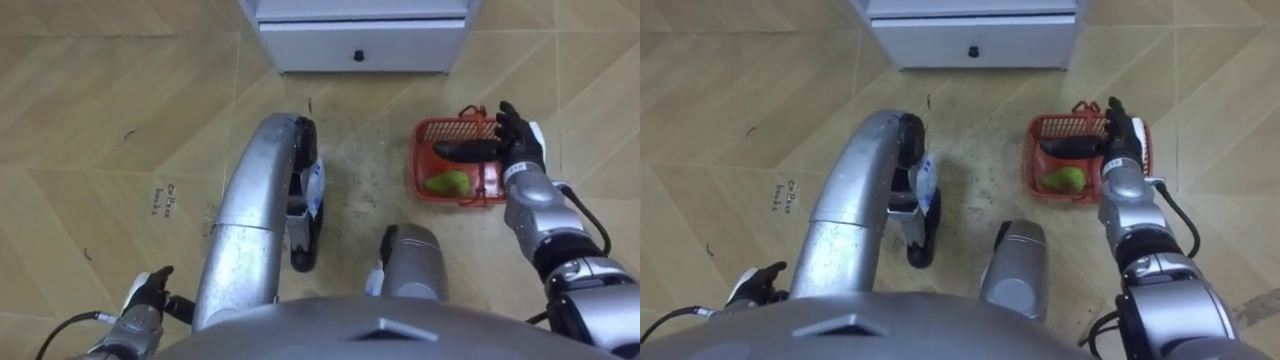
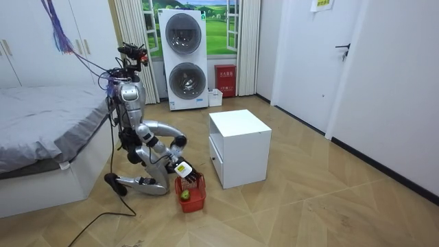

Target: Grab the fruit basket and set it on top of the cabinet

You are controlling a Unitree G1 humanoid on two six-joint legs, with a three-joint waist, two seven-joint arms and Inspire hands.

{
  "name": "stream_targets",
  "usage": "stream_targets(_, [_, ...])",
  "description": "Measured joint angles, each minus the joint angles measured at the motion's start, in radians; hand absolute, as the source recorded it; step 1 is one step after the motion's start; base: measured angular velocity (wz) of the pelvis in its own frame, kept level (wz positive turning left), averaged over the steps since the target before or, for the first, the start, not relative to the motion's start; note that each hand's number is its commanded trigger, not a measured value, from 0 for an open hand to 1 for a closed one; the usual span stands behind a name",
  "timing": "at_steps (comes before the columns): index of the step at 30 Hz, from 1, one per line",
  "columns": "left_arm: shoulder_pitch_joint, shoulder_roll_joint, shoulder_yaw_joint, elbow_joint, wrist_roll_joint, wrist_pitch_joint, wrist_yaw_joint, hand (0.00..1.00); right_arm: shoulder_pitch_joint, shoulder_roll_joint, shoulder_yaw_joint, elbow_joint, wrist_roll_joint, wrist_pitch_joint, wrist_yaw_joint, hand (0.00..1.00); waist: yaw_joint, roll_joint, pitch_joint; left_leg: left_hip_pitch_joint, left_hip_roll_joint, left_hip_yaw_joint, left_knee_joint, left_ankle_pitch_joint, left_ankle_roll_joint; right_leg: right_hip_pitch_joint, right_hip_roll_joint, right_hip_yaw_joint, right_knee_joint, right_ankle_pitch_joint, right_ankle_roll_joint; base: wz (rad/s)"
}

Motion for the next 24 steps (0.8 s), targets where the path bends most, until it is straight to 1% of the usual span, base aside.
stream_targets(3, [0.001, 0.000, 0.000, -0.005, 0.000, 0.001, 0.000, 0.00, 0.003, -0.008, 0.013, 0.024, 0.017, 0.004, 0.000, 0.00, 0.011, 0.004, 0.0005, -0.009, 0.001, 0.000, 0.001, 0.000, 0.000, -0.008, 0.001, 0.000, 0.000, 0.000, 0.000, 0.00])
stream_targets(4, [0.000, 0.000, -0.001, -0.006, 0.000, 0.001, 0.000, 0.00, 0.003, -0.012, 0.013, 0.024, 0.022, 0.006, 0.000, 0.24, 0.013, 0.004, 0.0003, -0.015, 0.001, 0.000, 0.001, 0.000, 0.000, -0.015, 0.001, 0.000, 0.001, 0.000, 0.000, 0.00])
stream_targets(5, [0.000, 0.000, -0.001, -0.006, -0.001, 0.001, 0.000, 0.00, 0.003, -0.013, 0.013, 0.025, 0.024, 0.007, 0.000, 0.54, 0.014, 0.004, 0.0004, -0.016, 0.002, 0.000, 0.001, 0.000, 0.000, -0.017, 0.001, 0.000, 0.001, 0.000, 0.000, 0.00])
stream_targets(6, [0.000, 0.000, -0.004, -0.007, -0.001, 0.002, 0.000, 0.00, 0.003, -0.016, 0.017, 0.027, 0.038, 0.008, 0.000, 1.00, 0.015, 0.004, 0.0004, -0.016, 0.002, 0.000, 0.002, 0.000, 0.001, -0.017, 0.001, 0.000, -0.001, 0.000, 0.000, 0.00])
stream_targets(9, [0.001, 0.000, -0.015, -0.011, -0.001, 0.001, 0.000, 0.00, 0.006, -0.020, 0.022, 0.029, 0.058, 0.009, 0.001, 1.00, 0.016, 0.005, 0.0007, -0.017, 0.002, 0.004, 0.001, 0.000, 0.002, -0.019, -0.001, 0.002, -0.001, 0.000, 0.001, 0.00])
stream_targets(17, [0.002, 0.000, -0.018, -0.012, -0.001, 0.002, 0.000, 0.00, 0.009, -0.032, 0.028, 0.029, 0.078, 0.010, 0.001, 1.00, 0.018, 0.007, -0.0001, -0.025, 0.008, 0.006, 0.000, 0.000, 0.002, -0.030, 0.001, 0.003, 0.000, 0.000, 0.001, 0.00])
stream_targets(19, [0.002, 0.000, -0.018, -0.014, -0.001, 0.001, 0.000, 0.00, 0.011, -0.032, 0.029, 0.029, 0.081, 0.010, 0.000, 1.00, 0.018, 0.010, -0.0016, -0.030, 0.012, 0.007, 0.000, 0.000, 0.002, -0.035, 0.003, 0.002, 0.000, 0.000, 0.001, 0.00])
stream_targets(22, [0.001, 0.000, -0.018, -0.016, -0.001, 0.001, 0.000, 0.00, 0.014, -0.032, 0.029, 0.028, 0.081, 0.010, 0.000, 1.00, 0.018, 0.017, -0.0021, -0.033, 0.013, 0.008, 0.000, 0.000, 0.002, -0.037, 0.003, 0.002, -0.001, 0.000, 0.001, 0.00])
stream_targets(24, [0.002, 0.000, -0.018, -0.017, -0.001, 0.001, 0.000, 0.00, 0.014, -0.032, 0.030, 0.028, 0.081, 0.011, 0.000, 1.00, 0.018, 0.021, -0.0040, -0.034, 0.014, 0.009, 0.000, 0.000, 0.002, -0.038, 0.003, 0.001, -0.001, 0.000, 0.001, 0.00])
